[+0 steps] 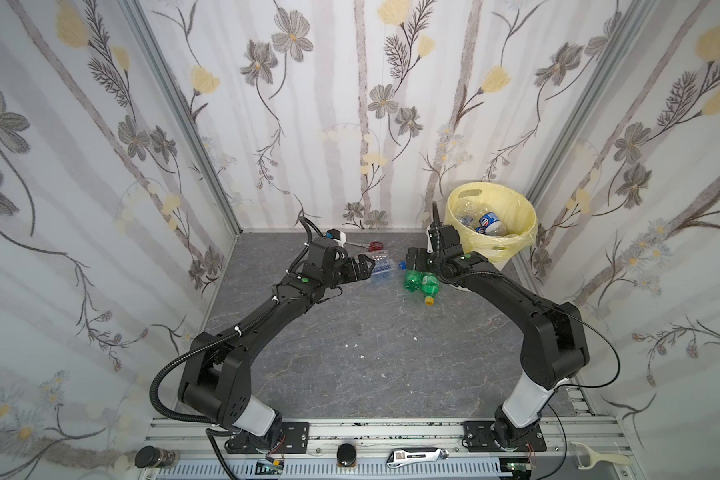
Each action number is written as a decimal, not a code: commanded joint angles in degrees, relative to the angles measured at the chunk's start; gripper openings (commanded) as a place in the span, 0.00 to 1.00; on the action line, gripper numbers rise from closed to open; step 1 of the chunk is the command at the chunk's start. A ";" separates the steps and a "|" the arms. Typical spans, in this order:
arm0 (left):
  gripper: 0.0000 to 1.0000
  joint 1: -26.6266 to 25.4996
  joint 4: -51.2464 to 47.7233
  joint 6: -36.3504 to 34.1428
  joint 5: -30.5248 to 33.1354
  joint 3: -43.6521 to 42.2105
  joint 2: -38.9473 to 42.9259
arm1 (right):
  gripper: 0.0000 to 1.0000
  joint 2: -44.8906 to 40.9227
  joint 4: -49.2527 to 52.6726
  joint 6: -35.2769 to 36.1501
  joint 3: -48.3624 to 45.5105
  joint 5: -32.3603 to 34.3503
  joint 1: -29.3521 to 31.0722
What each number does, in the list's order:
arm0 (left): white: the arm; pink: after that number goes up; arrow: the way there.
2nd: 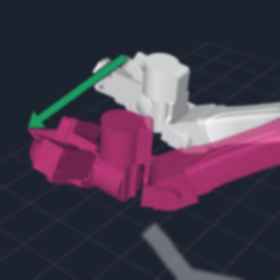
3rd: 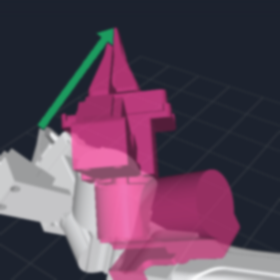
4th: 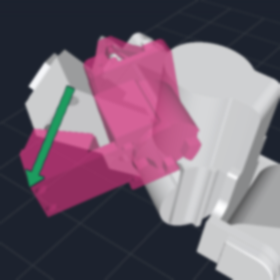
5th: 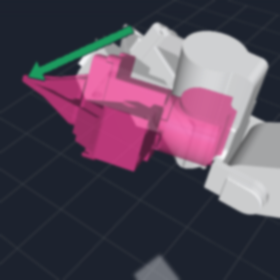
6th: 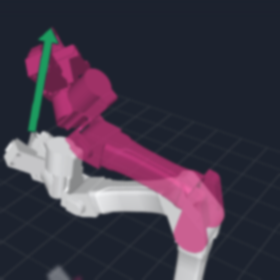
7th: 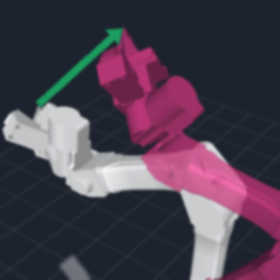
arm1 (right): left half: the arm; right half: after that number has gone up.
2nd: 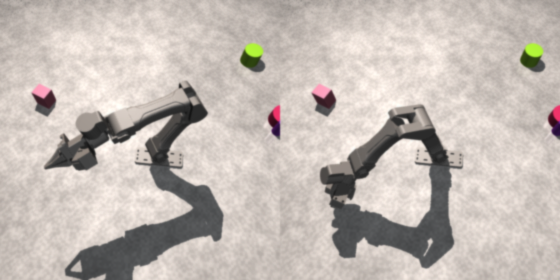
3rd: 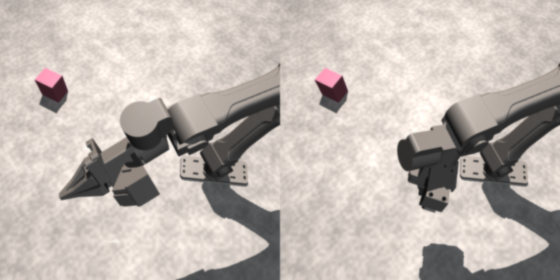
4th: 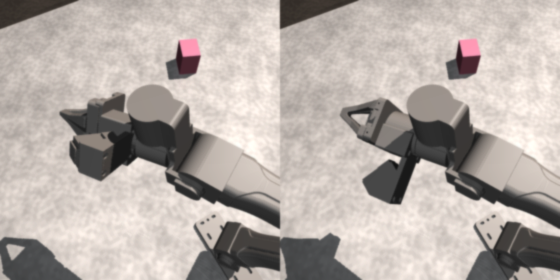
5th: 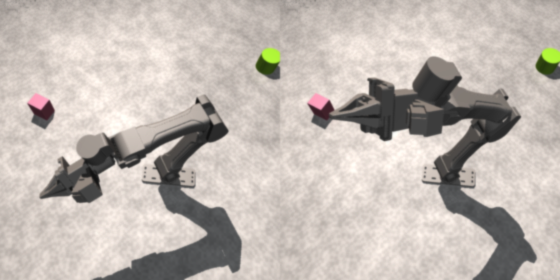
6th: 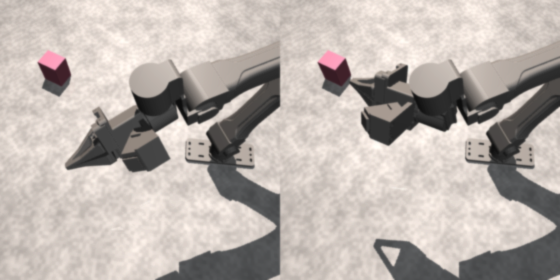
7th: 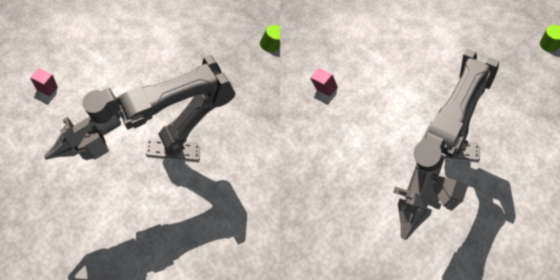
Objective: Throw the plastic bottles in the bin
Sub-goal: 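Move the right gripper down to the green Sprite bottles beside the bin, then grasp the Sprite bottle's yellow cap with the right gripper and lift it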
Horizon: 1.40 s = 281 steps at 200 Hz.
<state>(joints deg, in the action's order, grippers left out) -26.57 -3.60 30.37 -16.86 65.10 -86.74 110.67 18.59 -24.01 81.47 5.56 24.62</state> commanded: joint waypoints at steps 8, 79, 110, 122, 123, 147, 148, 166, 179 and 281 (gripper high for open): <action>1.00 0.07 2.76 1.66 -1.68 -0.82 0.05 | 1.00 3.92 0.82 -0.86 2.27 3.19 0.15; 1.00 0.07 3.91 2.99 -3.29 -1.55 -1.06 | 1.00 12.63 3.90 -1.30 8.25 6.06 -0.73; 1.00 0.03 4.10 3.12 -3.47 -2.08 -1.08 | 1.00 15.26 4.33 -1.47 10.42 5.28 -1.60; 1.00 0.05 4.12 3.13 -3.64 -2.17 -1.10 | 1.00 16.51 5.03 -1.35 11.71 4.95 -1.84; 1.00 0.08 4.21 3.12 -3.63 -2.17 -1.12 | 1.00 16.64 5.09 -1.32 11.75 4.88 -1.85; 1.00 0.11 4.31 3.34 -3.78 -2.35 -1.32 | 1.00 18.16 5.45 -0.86 13.01 4.11 -1.83; 1.00 0.11 4.31 3.36 -3.74 -2.35 -1.28 | 1.00 18.21 5.43 -0.86 13.01 4.06 -1.80; 1.00 0.04 4.39 3.54 -3.79 -2.55 -1.37 | 1.00 18.52 5.40 -0.73 13.27 4.12 -1.66; 1.00 0.04 4.47 3.57 -3.96 -2.53 -1.50 | 1.00 18.69 5.33 -0.56 13.27 4.17 -1.54; 1.00 0.02 4.74 4.32 -4.50 -2.56 -2.24 | 0.89 20.11 5.41 0.32 13.27 4.54 -0.31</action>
<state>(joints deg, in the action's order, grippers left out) -26.52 -0.64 34.35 -21.08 62.67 -88.90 129.99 24.43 -23.53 94.50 10.96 24.03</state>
